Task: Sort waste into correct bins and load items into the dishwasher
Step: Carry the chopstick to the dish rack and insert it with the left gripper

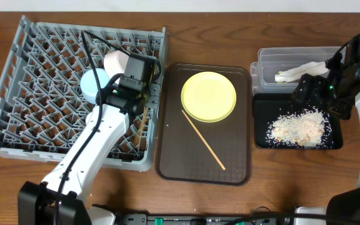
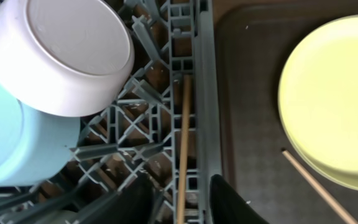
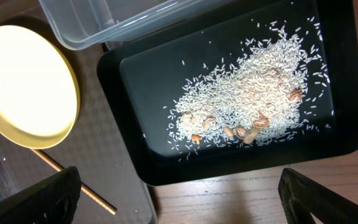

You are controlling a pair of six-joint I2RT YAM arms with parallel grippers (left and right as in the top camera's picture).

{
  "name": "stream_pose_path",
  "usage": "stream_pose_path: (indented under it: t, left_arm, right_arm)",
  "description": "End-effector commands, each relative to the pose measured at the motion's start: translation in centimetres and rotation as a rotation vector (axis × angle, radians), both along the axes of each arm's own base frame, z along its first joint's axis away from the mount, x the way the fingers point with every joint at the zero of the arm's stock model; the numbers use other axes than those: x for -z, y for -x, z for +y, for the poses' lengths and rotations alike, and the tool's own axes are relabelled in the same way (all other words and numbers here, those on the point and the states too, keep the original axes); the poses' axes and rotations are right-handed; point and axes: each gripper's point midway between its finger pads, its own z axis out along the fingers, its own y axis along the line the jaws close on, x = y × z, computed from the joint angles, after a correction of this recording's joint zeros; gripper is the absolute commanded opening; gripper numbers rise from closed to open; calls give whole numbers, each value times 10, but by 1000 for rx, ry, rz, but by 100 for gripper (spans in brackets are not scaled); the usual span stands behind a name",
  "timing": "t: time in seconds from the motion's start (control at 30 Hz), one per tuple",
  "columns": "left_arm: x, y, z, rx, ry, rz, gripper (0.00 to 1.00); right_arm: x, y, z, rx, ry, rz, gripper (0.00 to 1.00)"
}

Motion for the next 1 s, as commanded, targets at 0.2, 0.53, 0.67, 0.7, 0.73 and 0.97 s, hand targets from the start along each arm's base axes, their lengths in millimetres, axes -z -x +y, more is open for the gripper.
stream_pose_path:
  t: [0.2, 0.53, 0.67, 0.7, 0.73, 0.97]
  left_arm:
    - [6, 34, -51, -133, 407, 214, 51]
    - [37, 74, -74, -216, 317, 289, 45]
    - [21, 59, -51, -243, 220, 155, 40]
    - [14, 56, -46, -242, 205, 124, 38]
    - [7, 54, -40, -251, 198, 98, 37]
    - [-43, 45, 34, -428, 130, -99, 24]
  right_arm:
    - [-11, -2, -2, 11, 11, -34, 99]
    - [-11, -1, -2, 11, 11, -34, 99]
    - [-11, -1, -2, 11, 11, -34, 99]
    - [-11, -1, -2, 11, 11, -34, 99]
    - [-11, -1, -2, 11, 10, -33, 99]
    - [-11, -1, -2, 11, 11, -34, 99]
